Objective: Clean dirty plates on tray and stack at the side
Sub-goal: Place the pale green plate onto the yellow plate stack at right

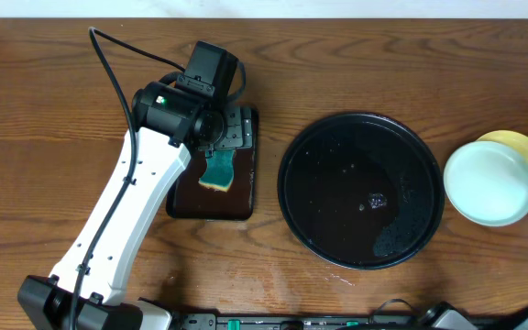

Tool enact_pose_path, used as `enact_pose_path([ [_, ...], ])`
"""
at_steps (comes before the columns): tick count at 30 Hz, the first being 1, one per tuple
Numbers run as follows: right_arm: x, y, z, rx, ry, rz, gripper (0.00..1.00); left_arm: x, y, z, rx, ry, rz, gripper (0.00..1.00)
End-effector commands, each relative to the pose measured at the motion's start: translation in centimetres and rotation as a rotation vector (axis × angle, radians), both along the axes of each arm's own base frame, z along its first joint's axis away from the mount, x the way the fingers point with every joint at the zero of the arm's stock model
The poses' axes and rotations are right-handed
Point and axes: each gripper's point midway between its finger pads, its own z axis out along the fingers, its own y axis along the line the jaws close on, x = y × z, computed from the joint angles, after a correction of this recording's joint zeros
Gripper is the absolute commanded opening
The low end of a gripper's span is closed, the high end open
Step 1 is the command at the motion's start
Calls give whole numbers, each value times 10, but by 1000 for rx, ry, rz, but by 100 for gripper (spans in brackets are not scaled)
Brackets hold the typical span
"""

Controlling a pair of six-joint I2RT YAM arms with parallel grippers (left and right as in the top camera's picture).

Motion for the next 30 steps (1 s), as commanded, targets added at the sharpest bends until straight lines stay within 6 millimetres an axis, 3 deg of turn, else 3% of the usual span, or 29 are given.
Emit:
enact_pose_path([
  [1, -12, -23, -32, 60, 67, -134, 1, -1, 2, 1, 6, -3, -2, 83],
  [4, 1, -12, -56, 105, 95, -25, 1, -1, 2, 1, 6, -3, -2, 83],
  [7, 28, 11, -63, 109, 64, 167, 1, -1, 2, 1, 6, -3, -2, 83],
  [10, 34, 22, -78, 100, 116, 211, 1, -1, 2, 1, 6, -3, -2, 83],
  [15, 31, 22, -116, 88, 245, 177, 1, -1, 2, 1, 6, -3, -2, 84],
  [18, 33, 10, -133, 72, 263, 126, 1, -1, 2, 1, 6, -3, -2, 84],
  [24, 66, -20, -111, -61, 102, 112, 1, -1, 2, 1, 6, -3, -2, 83],
  [30, 90, -33, -79, -166, -35, 126, 1, -1, 2, 1, 6, -3, -2, 84],
])
